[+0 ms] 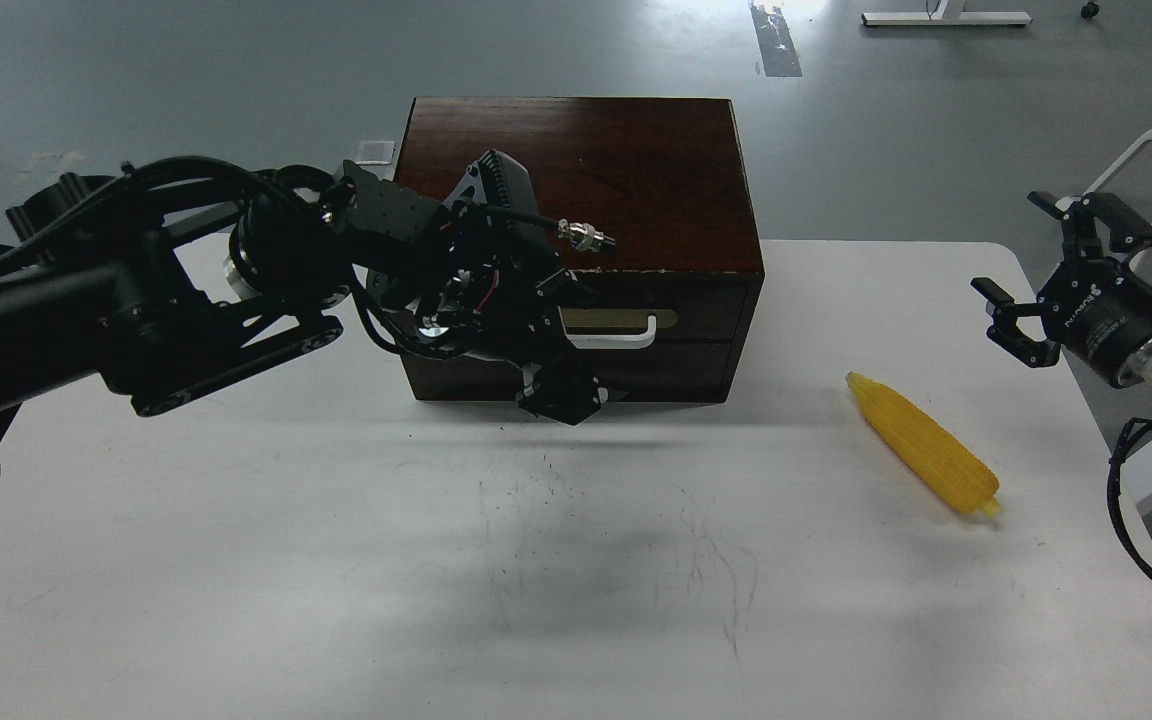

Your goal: Put corn in drawer with both arms

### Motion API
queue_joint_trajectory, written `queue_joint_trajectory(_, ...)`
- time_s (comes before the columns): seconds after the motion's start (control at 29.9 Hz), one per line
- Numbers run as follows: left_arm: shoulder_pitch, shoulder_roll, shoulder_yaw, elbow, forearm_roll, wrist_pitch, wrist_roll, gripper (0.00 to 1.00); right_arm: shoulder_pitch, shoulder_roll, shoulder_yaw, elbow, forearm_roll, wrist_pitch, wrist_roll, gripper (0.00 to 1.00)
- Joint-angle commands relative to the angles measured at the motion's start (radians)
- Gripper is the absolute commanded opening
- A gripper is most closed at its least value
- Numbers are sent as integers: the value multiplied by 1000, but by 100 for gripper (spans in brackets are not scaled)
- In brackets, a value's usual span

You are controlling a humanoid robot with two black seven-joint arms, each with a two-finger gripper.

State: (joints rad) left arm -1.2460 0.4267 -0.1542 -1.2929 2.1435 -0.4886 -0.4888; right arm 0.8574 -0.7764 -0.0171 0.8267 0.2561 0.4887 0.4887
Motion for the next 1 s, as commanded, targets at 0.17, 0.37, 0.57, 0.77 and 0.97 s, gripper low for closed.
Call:
queue_joint_trajectory(0.17,3,-22,15,26,36,0,0,99,0,0,-1,0,0,0,0,100)
queue_joint_trajectory(0.37,3,-36,30,56,38,0,0,99,-1,0,0,0,0,0,0,100)
queue_joint_trajectory(0.57,7,-39,44,61,38,0,0,99,-1,0,0,-4,0,0,0,100)
queue_joint_trajectory(0.77,13,-45,44,75,38,0,0,99,-1,0,0,-3,0,0,0,100)
queue_joint_trajectory(0.97,13,-48,44,83,38,0,0,99,-6,-1,-1,-3,0,0,0,100)
